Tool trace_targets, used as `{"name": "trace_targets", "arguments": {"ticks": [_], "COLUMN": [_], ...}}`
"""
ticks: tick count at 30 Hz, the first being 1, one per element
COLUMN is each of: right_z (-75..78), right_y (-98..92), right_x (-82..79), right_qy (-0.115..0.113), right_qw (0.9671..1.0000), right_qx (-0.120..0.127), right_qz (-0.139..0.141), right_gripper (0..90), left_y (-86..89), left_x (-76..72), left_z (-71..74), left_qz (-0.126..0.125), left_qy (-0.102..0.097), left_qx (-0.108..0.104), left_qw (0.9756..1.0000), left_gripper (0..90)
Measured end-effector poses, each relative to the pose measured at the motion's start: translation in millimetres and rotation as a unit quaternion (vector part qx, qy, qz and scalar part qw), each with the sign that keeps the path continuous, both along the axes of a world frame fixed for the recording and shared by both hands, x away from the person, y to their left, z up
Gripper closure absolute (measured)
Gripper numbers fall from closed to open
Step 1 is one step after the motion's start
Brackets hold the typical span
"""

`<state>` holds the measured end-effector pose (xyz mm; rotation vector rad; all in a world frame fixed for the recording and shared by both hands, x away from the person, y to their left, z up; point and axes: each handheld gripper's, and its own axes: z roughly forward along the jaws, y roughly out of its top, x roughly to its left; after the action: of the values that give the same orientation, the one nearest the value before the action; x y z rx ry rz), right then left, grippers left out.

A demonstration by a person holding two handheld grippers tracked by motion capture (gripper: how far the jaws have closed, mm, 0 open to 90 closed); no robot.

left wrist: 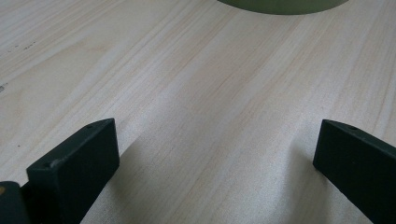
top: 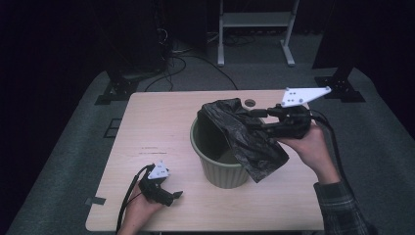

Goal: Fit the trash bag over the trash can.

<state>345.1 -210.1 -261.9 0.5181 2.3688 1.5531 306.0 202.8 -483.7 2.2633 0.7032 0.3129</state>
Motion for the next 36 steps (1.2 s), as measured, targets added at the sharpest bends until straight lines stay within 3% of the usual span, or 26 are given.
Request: {"name": "trace_targets", "arguments": {"ticks": [8,15,21,29,31,36], "right_z": [-16.9,-32.6,-46.1,-53.7,-54.3,-53.7], "right_y": [-34.6,-51.1,-56.7,-47.0,-43.4,-36.5], "right_x": [-31.5,-59.6,-75.5,-81.1,-79.9,-74.1], "right_qy": [0.007,0.011,0.018,0.013,0.012,0.008], "right_qw": [0.9993,0.9986,0.9983,0.9985,0.9989,0.9989], "right_qx": [0.037,0.051,0.054,0.047,0.039,0.039], "right_qz": [-0.002,0.006,0.012,0.024,0.023,0.024], "right_gripper": [54.8,53.2,50.6,49.0,54.5,84.4], "left_y": [-0.1,-0.2,0.0,0.0,0.3,4.0], "left_x": [-0.3,-0.3,-0.2,0.1,0.2,-0.3], "left_z": [0.0,-0.2,0.0,0.0,0.1,5.0], "left_qz": [0.003,0.004,0.005,0.007,0.011,0.016], "left_qy": [0.0,0.0,0.001,0.001,0.001,0.006], "left_qx": [0.0,-0.001,0.0,0.0,-0.001,-0.01], "left_qw": [1.0,1.0,1.0,1.0,0.9999,0.9998], "left_gripper": [0.0,0.0,0.0,0.0,0.0,0.0]}}
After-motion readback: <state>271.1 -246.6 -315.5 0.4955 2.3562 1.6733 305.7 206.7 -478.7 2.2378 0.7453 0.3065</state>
